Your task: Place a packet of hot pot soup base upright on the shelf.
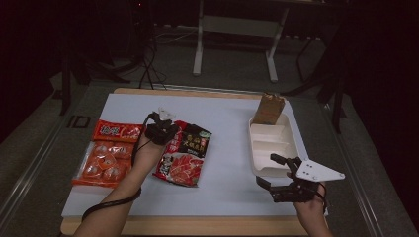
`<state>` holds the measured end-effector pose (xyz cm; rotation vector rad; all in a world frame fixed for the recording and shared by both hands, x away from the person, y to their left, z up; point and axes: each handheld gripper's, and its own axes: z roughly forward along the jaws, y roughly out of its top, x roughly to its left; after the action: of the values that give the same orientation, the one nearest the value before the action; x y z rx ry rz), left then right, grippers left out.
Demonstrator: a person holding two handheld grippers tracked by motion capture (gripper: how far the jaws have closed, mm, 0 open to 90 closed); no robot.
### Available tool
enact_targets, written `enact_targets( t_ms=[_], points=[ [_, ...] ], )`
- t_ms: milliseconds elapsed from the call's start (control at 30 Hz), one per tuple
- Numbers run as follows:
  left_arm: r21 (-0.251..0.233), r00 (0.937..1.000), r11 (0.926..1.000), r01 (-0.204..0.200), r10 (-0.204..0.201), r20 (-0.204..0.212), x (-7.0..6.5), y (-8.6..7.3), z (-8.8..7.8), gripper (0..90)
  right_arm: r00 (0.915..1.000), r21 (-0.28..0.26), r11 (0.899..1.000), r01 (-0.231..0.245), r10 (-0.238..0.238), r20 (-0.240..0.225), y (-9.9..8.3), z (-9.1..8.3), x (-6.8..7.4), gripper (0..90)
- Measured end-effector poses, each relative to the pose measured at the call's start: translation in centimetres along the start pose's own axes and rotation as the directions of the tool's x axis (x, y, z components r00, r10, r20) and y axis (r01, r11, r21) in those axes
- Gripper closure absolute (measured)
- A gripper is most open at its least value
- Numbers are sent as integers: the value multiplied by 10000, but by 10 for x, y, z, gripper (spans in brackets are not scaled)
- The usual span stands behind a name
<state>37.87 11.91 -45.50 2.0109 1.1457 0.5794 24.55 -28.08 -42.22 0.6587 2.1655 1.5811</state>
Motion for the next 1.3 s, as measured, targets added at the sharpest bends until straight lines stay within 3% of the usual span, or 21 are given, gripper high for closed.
enact_targets(
  t_ms=[367, 500, 567, 700, 933, 1033, 1133, 1167, 1267, 1300],
  points=[
    [-988, 9975, 9929, -657, 678, 186, -23, 3, -26, 898, 9971, -78, 9971, -754, 754, -67, 1, -3, -3, 128],
    [-1591, 9942, 9835, -861, 952, 506, -35, 4, -42, 898, 9975, 85, 9975, -697, 696, 136, 2, 0, 0, 104],
    [-1859, 9929, 9789, -844, 983, 667, -40, 5, -48, 898, 9976, -80, 9980, -630, 632, 271, 2, 0, 2, 104],
    [-2357, 9883, 9668, -989, 1231, 904, -49, 7, -61, 897, 9971, 88, 9972, -740, 738, 180, 4, 1, 3, 110],
    [-3297, 9802, 9379, -1081, 1559, 1221, -59, 9, -79, 896, 9952, 273, 9948, -980, 980, 28, 7, 3, 2, 219],
    [-3680, 9756, 9245, -995, 1635, 1468, -63, 11, -86, 896, 9947, 260, 9944, -1021, 1023, -77, 9, 5, 1, 229],
    [-3856, 9706, 9195, -763, 1571, 1826, -64, 13, -90, 896, 9953, 178, 9953, -953, 956, -164, 14, 8, 2, 229],
    [-4036, 9686, 9130, -602, 1511, 1974, -66, 14, -93, 896, 9958, 118, 9958, -908, 910, -133, 18, 9, 2, 230],
    [-4281, 9611, 9033, -283, 1424, 2368, -70, 15, -95, 896, 9959, -26, 9959, -907, 907, 12, 26, 13, 1, 236],
    [-4437, 9575, 8958, -271, 1507, 2458, -72, 15, -96, 895, 9952, -9, 9952, -979, 979, 3, 28, 16, 0, 236]
  ],
)
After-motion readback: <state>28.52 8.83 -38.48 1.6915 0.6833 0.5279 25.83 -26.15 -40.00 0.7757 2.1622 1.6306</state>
